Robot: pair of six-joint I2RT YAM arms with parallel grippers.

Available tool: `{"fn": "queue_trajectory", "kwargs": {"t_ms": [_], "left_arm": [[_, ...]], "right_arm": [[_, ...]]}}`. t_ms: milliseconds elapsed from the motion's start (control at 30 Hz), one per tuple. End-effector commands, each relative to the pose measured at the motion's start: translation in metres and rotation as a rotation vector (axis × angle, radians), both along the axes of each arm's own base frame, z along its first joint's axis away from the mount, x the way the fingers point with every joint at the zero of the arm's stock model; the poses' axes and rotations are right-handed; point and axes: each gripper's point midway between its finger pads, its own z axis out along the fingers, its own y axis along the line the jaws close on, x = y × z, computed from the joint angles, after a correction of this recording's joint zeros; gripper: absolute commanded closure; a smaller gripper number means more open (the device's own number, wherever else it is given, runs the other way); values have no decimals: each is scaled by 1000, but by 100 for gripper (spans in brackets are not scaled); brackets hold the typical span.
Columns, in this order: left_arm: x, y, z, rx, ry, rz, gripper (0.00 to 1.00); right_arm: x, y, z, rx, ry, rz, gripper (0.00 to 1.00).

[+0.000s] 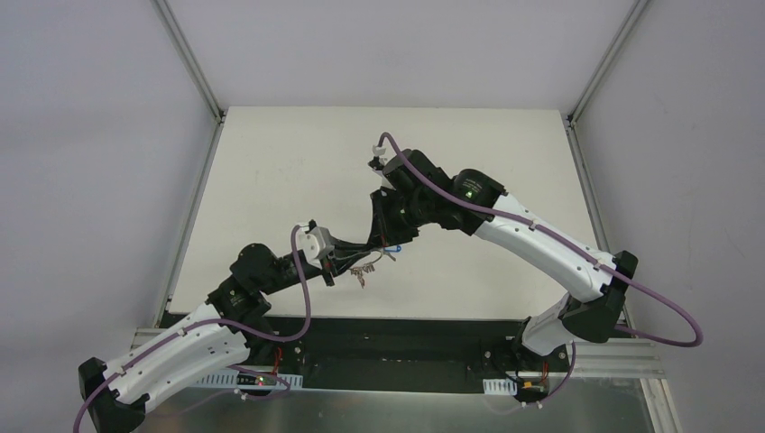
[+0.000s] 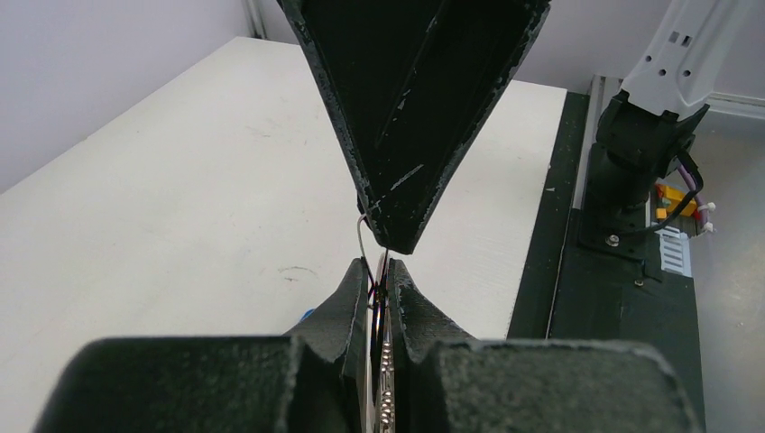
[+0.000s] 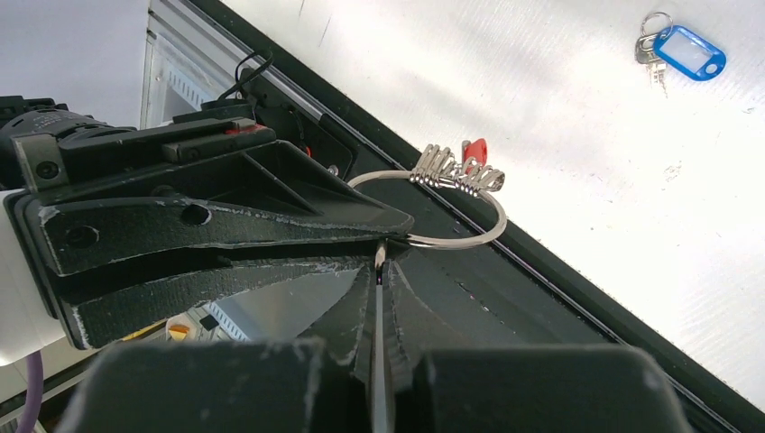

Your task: Put the keys on the keyring

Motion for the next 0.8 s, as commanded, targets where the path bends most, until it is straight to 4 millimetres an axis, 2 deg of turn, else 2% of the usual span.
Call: {"fn": "queue_trajectory", "kwargs": {"t_ms": [0,200,267,367,467,667,767], "left_arm": [[3,5,31,-108,-57,38,100],[0,9,41,-164,-38,47,100],[0,10,40,-166,-36,49,100],[-2,11,39,-162,-35,48,100],[-2,13,37,-150,-29,51,100],[5,21,32,-139,-16,112,100],[13,28,31,-141,-3,171,100]], "right_arm": [[-8,1,29,75,-33,23,100],[-10,2,28,76,-34,38,99],[-8,0,31,82,-54,33,81],[-5,-3,40,113,-94,16,64],[-3,-10,48,130,-132,-4,59],[15,-29,51,129,-214,-91,37],[26,-34,49,163,-212,-126,35]]}}
